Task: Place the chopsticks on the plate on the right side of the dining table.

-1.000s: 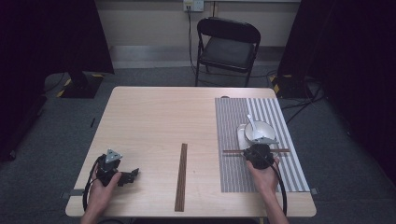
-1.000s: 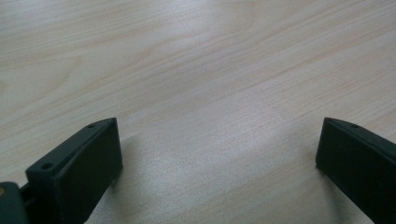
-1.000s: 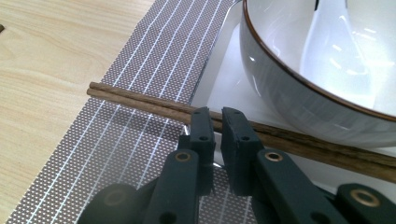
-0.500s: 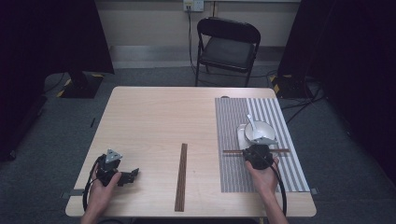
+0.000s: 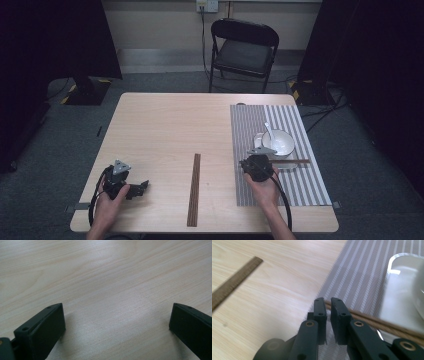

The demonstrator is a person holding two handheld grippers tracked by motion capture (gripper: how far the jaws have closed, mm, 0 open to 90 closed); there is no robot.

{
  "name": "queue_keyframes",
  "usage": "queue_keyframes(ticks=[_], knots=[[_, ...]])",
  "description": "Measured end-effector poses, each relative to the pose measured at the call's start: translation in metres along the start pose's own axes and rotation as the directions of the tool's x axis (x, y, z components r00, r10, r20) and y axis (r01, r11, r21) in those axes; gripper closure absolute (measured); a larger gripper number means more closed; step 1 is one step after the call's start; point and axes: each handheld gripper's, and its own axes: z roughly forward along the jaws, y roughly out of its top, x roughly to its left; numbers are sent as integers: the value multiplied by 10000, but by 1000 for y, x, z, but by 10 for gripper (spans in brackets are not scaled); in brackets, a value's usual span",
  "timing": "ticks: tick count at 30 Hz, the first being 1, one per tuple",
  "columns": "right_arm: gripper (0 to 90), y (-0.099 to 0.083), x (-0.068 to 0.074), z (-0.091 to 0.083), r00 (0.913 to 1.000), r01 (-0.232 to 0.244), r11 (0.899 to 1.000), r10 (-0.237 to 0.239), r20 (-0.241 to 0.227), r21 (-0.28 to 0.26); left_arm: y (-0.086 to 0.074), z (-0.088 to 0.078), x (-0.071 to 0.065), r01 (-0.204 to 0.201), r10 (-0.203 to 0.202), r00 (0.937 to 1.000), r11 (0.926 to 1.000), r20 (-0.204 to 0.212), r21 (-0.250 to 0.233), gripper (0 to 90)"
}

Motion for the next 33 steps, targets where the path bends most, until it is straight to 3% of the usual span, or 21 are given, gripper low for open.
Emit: queue_keyframes(ticks=[8, 13, 18, 33], knots=[[826, 11, 21, 21, 9994, -5, 9998, 12, -346, 219, 0, 0, 0, 12, -12, 10000, 10000, 1, -2, 0], [823, 14, 30, 35, 10000, -50, 9991, 54, -81, 423, 0, 0, 0, 1, -1, 10000, 10000, 0, 1, 0], [816, 14, 35, 43, 9998, -69, 9985, 80, -205, 536, 0, 0, 0, -1, 1, 10000, 10000, -2, 1, 0], [797, 13, 32, 47, 9993, -290, 9978, 277, 236, 594, 0, 0, 0, 2, -2, 10000, 10000, -3, 0, 0]])
